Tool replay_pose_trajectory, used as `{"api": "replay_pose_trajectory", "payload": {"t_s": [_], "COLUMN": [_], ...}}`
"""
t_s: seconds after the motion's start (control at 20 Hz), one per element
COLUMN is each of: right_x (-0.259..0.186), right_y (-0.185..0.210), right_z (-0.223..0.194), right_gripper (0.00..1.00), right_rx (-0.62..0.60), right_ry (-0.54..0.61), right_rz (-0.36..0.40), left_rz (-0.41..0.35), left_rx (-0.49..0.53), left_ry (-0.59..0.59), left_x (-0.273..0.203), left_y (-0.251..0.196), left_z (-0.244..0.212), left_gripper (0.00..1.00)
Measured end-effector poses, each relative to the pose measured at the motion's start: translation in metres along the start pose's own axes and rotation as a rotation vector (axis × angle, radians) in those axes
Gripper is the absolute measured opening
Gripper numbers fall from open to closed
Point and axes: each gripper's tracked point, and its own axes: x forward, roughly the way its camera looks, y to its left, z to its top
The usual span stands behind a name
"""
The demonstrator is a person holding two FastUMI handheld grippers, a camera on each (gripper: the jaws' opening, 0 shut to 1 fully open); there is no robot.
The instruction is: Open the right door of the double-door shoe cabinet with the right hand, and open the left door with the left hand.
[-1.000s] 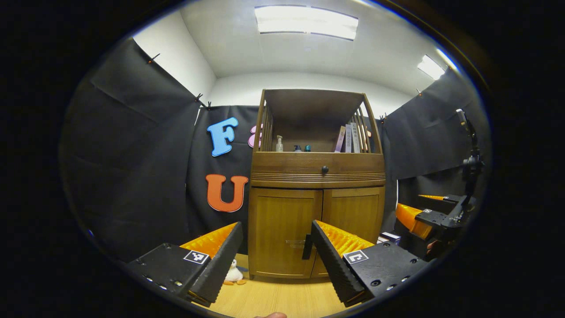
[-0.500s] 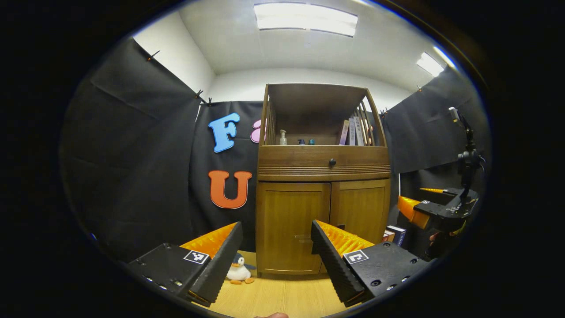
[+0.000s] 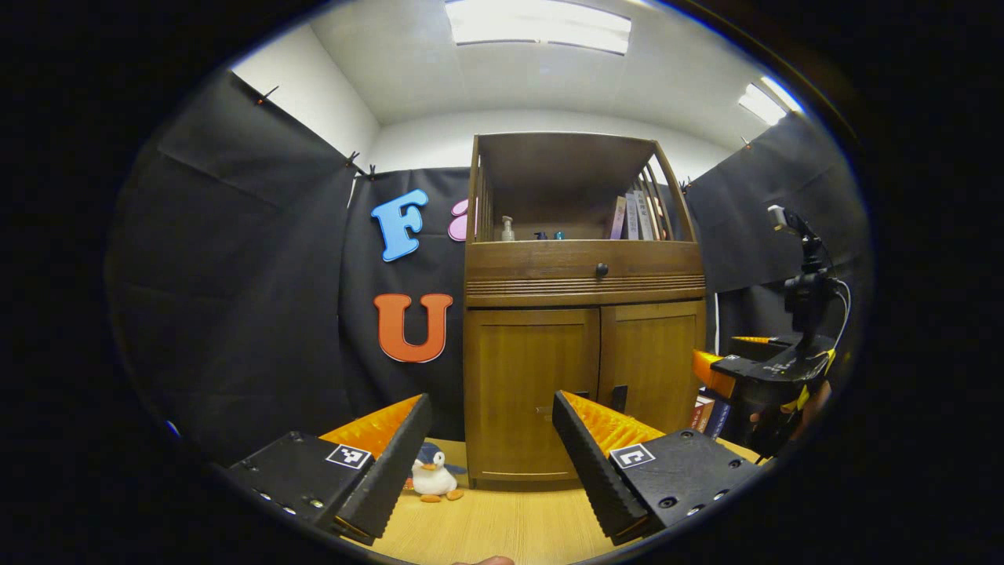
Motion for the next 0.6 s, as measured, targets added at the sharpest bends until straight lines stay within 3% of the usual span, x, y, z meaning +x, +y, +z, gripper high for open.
{"api": "replay_pose_trajectory", "payload": {"t_s": [0.25, 0.6], "right_x": [0.063, 0.136], "right_y": [0.029, 0.042], "right_z": [-0.036, -0.092], "right_gripper": [0.98, 0.92], "right_rx": [0.012, -0.003], "right_ry": [0.086, 0.221], "right_rz": [0.109, 0.130], "left_rz": [0.114, 0.264], "left_rx": [0.013, 0.051], "left_ry": [0.006, 0.018], "left_x": [0.002, -0.005], "left_y": [0.013, 0.025], "left_z": [-0.001, 0.001], "left_gripper": [0.95, 0.95]}}
